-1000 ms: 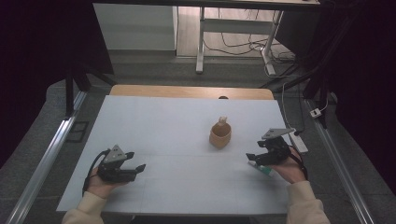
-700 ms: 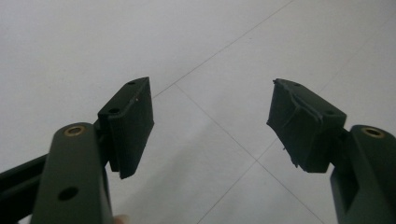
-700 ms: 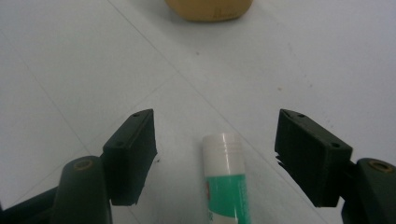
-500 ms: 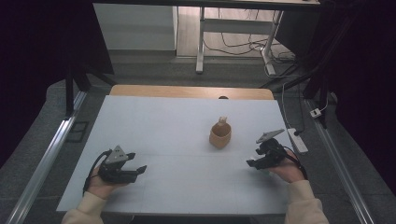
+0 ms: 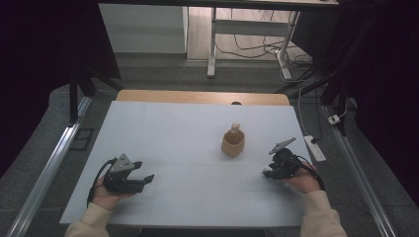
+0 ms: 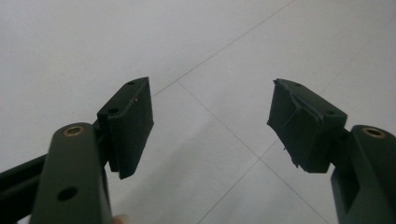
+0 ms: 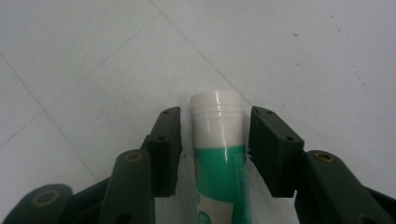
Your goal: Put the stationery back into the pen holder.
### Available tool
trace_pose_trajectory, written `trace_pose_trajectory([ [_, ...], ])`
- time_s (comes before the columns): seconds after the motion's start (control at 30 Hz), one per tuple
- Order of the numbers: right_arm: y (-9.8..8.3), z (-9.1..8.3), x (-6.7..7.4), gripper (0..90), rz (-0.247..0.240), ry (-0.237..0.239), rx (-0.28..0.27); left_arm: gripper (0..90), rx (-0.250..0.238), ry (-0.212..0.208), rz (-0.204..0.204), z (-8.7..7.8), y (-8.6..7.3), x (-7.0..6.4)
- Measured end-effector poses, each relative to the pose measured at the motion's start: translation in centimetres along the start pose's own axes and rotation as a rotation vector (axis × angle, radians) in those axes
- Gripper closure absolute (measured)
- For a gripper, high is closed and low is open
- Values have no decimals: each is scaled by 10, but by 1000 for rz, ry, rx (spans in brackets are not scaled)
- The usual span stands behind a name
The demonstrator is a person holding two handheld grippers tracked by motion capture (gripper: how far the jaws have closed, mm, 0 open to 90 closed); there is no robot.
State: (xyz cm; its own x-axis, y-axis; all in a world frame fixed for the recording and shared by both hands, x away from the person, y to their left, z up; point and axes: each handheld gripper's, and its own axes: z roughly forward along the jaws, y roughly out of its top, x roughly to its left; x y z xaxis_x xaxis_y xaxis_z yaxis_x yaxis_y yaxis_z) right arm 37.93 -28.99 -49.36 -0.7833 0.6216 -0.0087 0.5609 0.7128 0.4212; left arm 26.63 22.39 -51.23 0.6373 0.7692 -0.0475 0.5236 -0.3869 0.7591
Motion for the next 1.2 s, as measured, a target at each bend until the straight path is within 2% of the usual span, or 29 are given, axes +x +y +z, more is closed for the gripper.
trace_pose_trajectory([
  [0.1,0,2,0,624,-7,-9,11,300,0,1,0,0,0,0],
  [0.27,0,1,1,646,-17,-14,12,300,-2,2,0,0,-1,1],
  [0.4,2,-2,2,649,-23,-38,7,300,-3,3,-2,0,-1,1],
  [0.67,2,-15,1,650,-8,-35,-64,300,-3,1,-6,0,-1,2],
  [1.2,5,-45,3,650,30,-54,-271,298,-4,-6,-11,1,-1,2],
])
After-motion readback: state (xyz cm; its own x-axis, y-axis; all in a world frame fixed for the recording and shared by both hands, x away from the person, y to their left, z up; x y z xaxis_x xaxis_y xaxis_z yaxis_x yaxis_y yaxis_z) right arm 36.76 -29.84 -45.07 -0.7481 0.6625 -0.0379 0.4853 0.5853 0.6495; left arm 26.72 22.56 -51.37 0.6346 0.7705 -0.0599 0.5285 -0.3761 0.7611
